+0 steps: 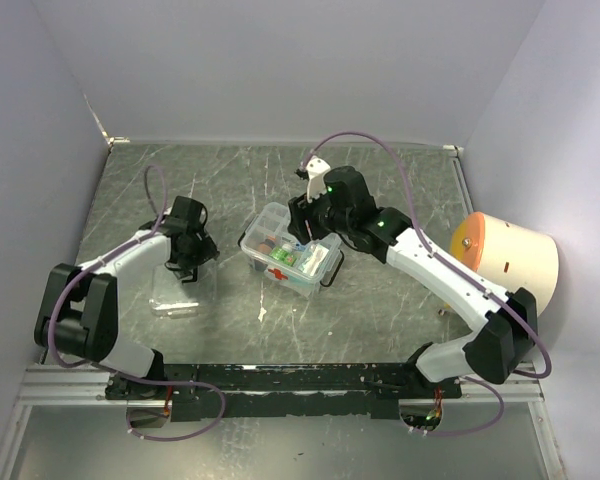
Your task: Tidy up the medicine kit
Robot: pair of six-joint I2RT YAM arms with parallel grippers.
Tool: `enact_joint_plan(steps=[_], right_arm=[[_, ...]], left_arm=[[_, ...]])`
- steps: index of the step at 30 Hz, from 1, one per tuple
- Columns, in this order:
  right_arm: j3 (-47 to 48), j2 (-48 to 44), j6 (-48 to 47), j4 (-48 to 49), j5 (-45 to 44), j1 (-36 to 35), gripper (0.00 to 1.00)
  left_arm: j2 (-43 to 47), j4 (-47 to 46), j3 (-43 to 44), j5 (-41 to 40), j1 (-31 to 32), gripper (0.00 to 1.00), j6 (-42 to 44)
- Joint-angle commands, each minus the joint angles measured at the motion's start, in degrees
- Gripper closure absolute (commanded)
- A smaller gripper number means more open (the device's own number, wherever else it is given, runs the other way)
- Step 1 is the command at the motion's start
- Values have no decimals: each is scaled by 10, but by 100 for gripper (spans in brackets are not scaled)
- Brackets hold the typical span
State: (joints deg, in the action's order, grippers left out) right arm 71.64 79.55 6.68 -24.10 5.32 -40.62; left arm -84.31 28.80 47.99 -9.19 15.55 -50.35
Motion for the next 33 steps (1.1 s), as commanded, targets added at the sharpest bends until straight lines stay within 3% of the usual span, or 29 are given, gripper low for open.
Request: enact_joint_plan(steps=[1, 4, 8, 24, 33], right_arm=[[-14, -22, 5, 16, -2, -1, 44], [-21, -28, 6, 20, -2, -1, 44], [-26, -30, 8, 21, 5, 0, 44], [-23, -24, 6, 20, 9, -1, 44], [-9, -14, 3, 8, 6, -1, 44]], left_arm=[[-36, 39, 62, -39, 55, 17, 56], [-60, 95, 95, -114, 91, 13, 89], [-87, 109, 103, -134, 94, 12, 118], [-89, 67, 98, -139, 95, 30, 150], [-105, 42, 90, -141, 95, 16, 143]])
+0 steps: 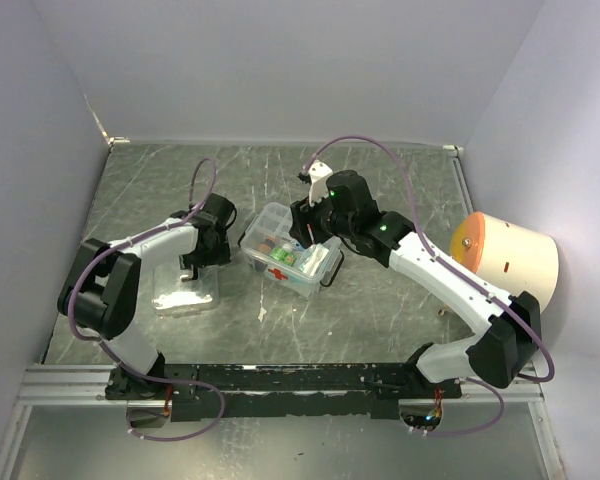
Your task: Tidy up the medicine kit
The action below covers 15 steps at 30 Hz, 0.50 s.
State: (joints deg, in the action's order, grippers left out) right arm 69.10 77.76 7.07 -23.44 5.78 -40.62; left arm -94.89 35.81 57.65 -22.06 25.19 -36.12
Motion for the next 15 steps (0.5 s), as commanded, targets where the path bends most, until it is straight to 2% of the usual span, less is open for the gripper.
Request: enact_joint_plan(steps=[1, 7, 12, 15], right_arm=[[16, 4, 0, 0, 1, -1, 44], [29, 18, 0, -7, 4, -1, 44], [44, 25, -6, -14, 13, -1, 44], [49, 27, -4, -8, 17, -1, 44]], left_arm=[[3, -34, -8, -12, -1, 16, 0], [7, -59, -30, -14, -3, 24, -17], [23, -92, -65, -12, -3, 26, -40], [16, -85, -59, -22, -3, 33, -40]])
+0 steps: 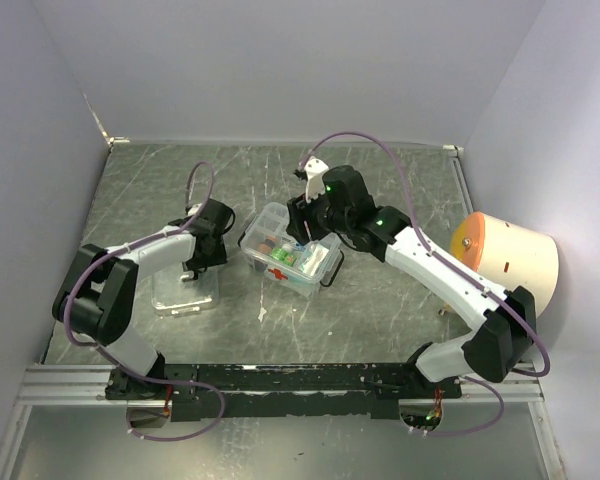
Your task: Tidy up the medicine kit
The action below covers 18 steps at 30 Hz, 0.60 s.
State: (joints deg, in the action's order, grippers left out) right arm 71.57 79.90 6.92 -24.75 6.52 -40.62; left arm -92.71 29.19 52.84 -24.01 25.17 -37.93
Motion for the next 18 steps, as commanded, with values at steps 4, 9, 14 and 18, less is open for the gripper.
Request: enact_joint_plan(steps=[4, 9, 14, 18], right_arm=[[23, 8, 10, 14, 8, -1, 44], [4, 5, 48, 37, -6, -1, 44], [-45, -17, 128, 108, -21, -1, 44], [-85, -30, 197, 168, -14, -10, 44]], left_arm=[[6, -10, -3, -7, -3, 40, -18], [63, -6, -7, 4, -3, 45, -21], [111, 2, -20, 13, -3, 45, -30], [145, 10, -27, 21, -3, 45, -38]])
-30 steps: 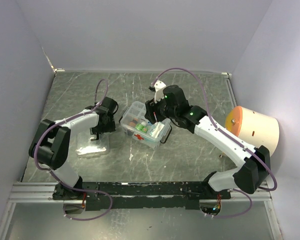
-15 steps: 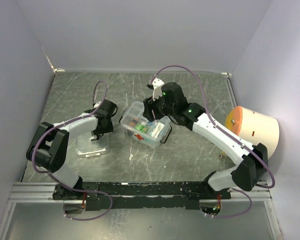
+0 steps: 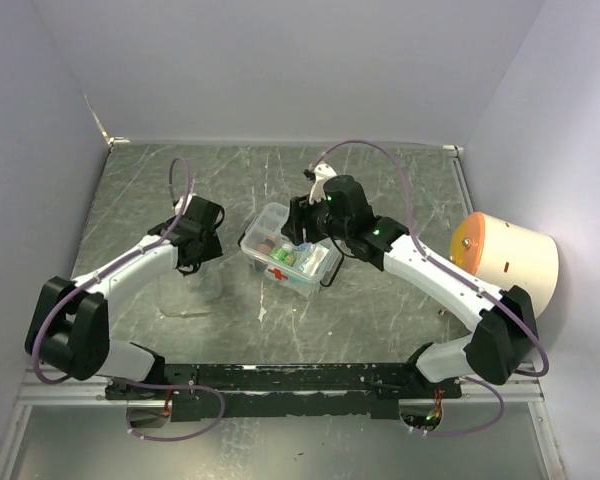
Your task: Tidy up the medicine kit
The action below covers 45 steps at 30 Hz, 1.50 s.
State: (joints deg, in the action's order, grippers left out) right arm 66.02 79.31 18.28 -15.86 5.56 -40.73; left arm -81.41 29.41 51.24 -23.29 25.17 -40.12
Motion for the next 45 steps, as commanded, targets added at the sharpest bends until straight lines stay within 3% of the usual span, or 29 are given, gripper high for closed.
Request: enact_joint_plan(steps=[1, 14, 24, 35, 45], right_arm=[[-38, -26, 100, 92, -6, -14, 44], [-99, -21, 196, 232, -82, -149, 42], [-89, 57, 210, 292, -110, -235, 36], [-47, 121, 250, 316, -102, -237, 34], [-29, 154, 286, 341, -87, -226, 48]], left_arm=[[41, 9, -14, 17, -3, 45, -19], [159, 60, 1, 49, -4, 48, -65], [237, 87, 40, 95, -5, 48, -101], [259, 93, 49, 129, -6, 48, -120], [271, 93, 55, 144, -9, 48, -129]])
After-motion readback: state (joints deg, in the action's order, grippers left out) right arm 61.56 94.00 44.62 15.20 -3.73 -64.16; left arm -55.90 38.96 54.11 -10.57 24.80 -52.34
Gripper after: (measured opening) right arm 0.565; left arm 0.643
